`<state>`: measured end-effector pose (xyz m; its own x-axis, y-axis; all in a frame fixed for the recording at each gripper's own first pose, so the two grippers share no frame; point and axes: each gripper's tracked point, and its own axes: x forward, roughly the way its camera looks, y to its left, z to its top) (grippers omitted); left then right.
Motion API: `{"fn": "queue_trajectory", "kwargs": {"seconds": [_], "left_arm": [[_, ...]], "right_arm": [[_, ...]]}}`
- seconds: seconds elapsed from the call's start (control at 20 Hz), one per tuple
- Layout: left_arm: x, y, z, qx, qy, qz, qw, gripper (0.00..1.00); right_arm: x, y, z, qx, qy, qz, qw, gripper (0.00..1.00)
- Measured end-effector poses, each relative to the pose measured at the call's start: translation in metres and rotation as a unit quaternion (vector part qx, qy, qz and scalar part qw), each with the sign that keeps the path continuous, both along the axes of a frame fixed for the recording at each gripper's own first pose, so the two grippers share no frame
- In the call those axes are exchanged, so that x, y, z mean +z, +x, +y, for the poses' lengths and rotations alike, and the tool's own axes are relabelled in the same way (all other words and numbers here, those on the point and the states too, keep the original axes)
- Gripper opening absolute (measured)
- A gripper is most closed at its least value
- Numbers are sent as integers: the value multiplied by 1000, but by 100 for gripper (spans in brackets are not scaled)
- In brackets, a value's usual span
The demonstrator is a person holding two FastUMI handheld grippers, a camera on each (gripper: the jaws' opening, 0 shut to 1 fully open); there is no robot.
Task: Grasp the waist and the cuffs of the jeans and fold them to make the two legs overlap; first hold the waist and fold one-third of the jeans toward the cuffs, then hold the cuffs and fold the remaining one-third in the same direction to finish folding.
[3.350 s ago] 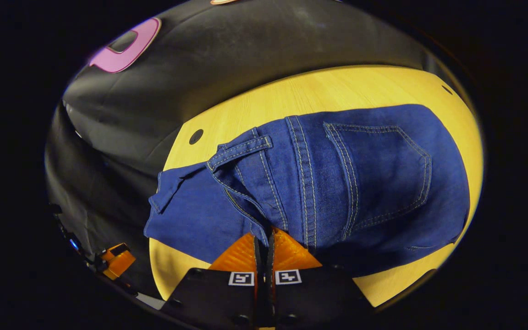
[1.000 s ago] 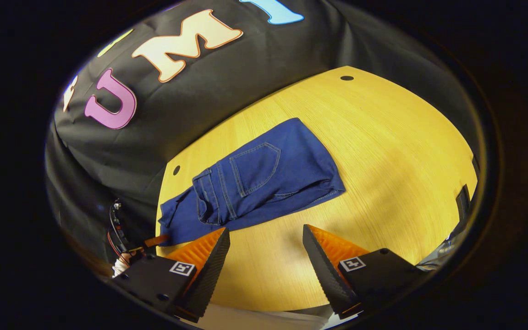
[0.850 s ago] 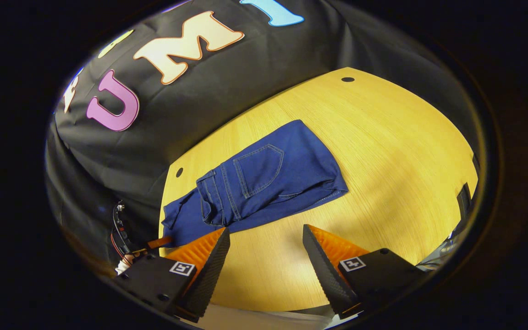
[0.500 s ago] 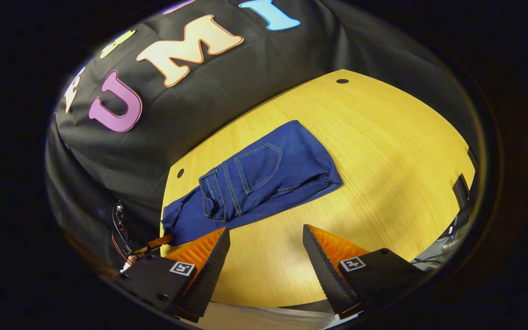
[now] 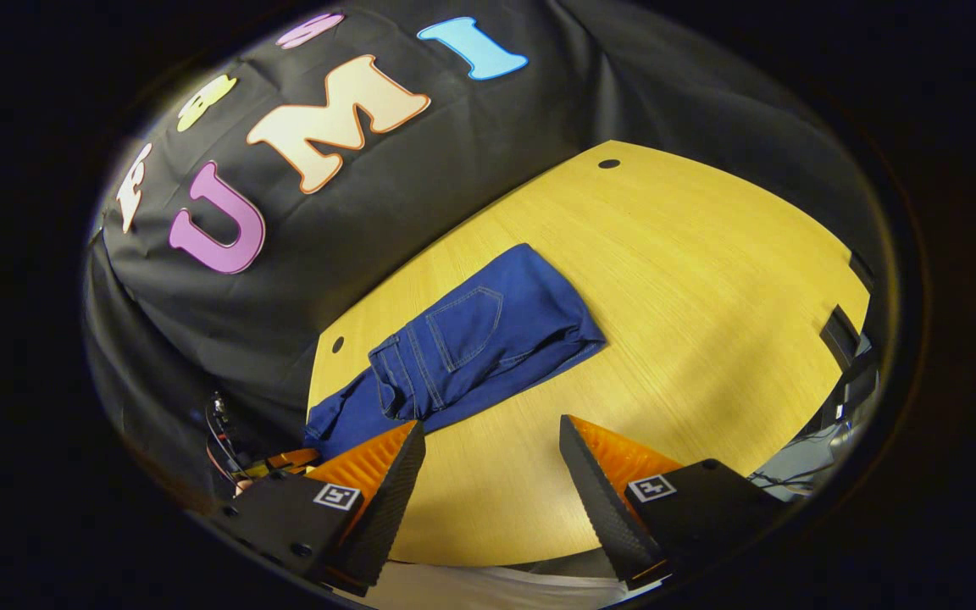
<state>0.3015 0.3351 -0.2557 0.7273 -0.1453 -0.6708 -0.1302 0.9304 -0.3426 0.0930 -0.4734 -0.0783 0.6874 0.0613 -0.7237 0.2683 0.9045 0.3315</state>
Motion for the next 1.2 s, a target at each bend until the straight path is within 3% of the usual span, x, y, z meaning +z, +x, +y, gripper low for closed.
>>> {"fn": "queue_trajectory", "kwargs": {"seconds": [0.25, 0.4, 0.65, 0.9, 1.2], "left_arm": [[58, 3, -60, -13, -2, -34, 999, 0], [85, 6, -108, -26, 25, -52, 998, 0], [126, 22, -197, -55, 54, -74, 994, 0], [157, 43, -304, -118, 65, -104, 985, 0], [139, 49, -404, -202, 94, -79, 972, 0]], "right_arm": [[4, 12, -41, 13, 20, -12, 1000, 98], [-1, 20, -73, 27, 29, -7, 999, 98], [-6, 23, -115, 93, 7, 6, 996, 98], [-11, 30, -136, 135, 6, 8, 991, 98], [-10, 39, -146, 144, 24, -3, 989, 98]]}}
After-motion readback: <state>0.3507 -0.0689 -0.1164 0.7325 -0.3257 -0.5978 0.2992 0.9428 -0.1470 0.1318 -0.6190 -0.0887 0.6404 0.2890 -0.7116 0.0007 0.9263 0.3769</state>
